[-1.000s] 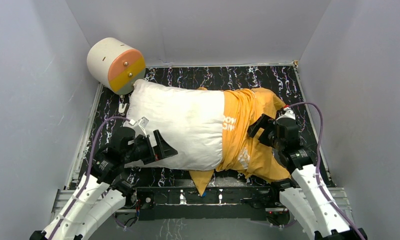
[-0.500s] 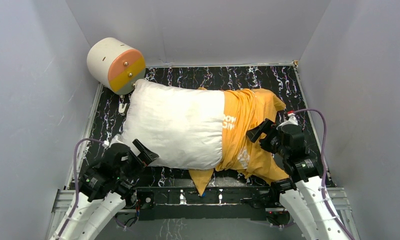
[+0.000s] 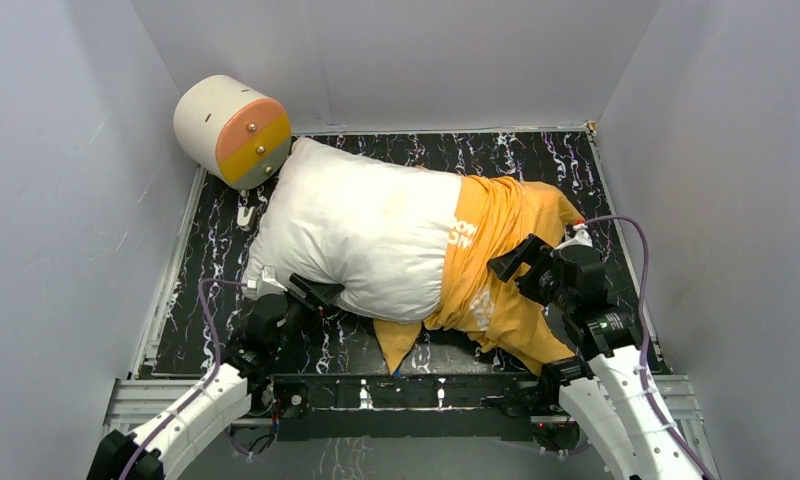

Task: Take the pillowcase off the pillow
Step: Remove the pillow from the pillowcase.

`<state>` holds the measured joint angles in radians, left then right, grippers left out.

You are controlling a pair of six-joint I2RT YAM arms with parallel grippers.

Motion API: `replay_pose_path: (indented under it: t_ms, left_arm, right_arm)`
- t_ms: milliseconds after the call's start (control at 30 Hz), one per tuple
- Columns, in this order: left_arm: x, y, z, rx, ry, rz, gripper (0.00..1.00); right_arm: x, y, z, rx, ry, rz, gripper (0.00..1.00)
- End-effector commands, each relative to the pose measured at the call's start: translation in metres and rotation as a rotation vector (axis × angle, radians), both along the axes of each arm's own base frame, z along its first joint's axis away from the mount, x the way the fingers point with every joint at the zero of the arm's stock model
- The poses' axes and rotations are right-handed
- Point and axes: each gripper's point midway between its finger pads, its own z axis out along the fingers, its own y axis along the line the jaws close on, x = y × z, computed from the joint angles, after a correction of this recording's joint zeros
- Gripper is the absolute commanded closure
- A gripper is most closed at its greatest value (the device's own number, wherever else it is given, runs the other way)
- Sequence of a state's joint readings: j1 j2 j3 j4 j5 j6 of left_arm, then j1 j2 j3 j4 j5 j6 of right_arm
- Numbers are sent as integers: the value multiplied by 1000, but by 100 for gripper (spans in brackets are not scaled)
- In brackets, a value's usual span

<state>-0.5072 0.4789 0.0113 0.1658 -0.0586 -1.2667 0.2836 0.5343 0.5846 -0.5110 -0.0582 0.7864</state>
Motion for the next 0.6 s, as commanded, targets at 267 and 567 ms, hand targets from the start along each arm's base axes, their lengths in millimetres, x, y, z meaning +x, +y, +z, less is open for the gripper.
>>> replay_pose_path:
  t_ms: [267,567]
  left_arm:
    - [36,-28,83,-3,-312,-93,100]
    - [45,-30,195,198,-426,-160,100]
  right_arm:
    - [-2,13,-5,-72,34,156,5]
    - [-58,38,167,-23,-586,470,2]
